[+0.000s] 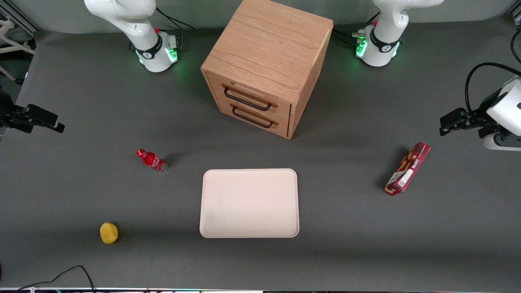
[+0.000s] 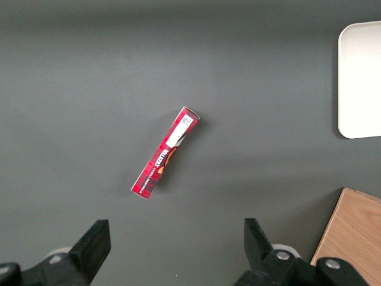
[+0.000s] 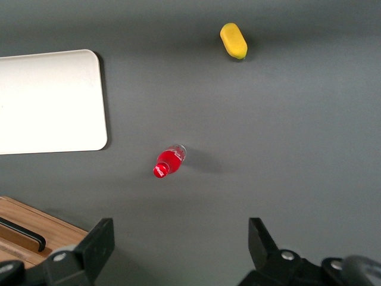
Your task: Open upper drawer
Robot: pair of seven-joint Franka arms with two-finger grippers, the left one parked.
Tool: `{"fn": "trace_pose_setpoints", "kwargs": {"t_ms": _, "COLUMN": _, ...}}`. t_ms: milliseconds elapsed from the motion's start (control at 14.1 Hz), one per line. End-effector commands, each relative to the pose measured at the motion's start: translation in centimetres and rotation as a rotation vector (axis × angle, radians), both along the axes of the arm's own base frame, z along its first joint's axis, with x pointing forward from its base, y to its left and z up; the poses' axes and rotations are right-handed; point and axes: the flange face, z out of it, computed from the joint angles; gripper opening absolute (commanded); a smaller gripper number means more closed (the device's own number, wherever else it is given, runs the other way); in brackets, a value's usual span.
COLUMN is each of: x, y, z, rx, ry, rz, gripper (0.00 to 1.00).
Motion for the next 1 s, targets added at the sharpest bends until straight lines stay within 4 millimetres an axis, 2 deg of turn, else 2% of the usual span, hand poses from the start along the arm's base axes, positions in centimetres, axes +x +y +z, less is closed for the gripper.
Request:
{"fn": "trace_pose_setpoints", "kwargs": {"t_ms": 0, "x": 0.0, "y": 0.0, "z": 0.3, "rx": -0.005, "ry": -0.005, "rz": -0.023, "gripper": 1.0}}
{"fn": "trace_pose_setpoints", "kwargs": {"t_ms": 498, "x": 0.5, "y": 1.1, "z": -0.2, "rx": -0.027, "ry": 0.001, "rz": -0.023, "gripper": 1.0}}
{"fn": "trace_pose_setpoints", "kwargs": {"t_ms": 640, "x": 0.7, "y": 3.1, "z": -0.6, "rx": -0.031, "ry": 0.007, "rz": 0.011, "gripper": 1.0}}
{"fn": "trace_pose_setpoints", "kwargs": {"t_ms": 925, "x": 0.9, "y": 9.0, "z": -1.7, "rx": -0.029, "ry": 0.023, "rz": 0.143, "gripper": 1.0}}
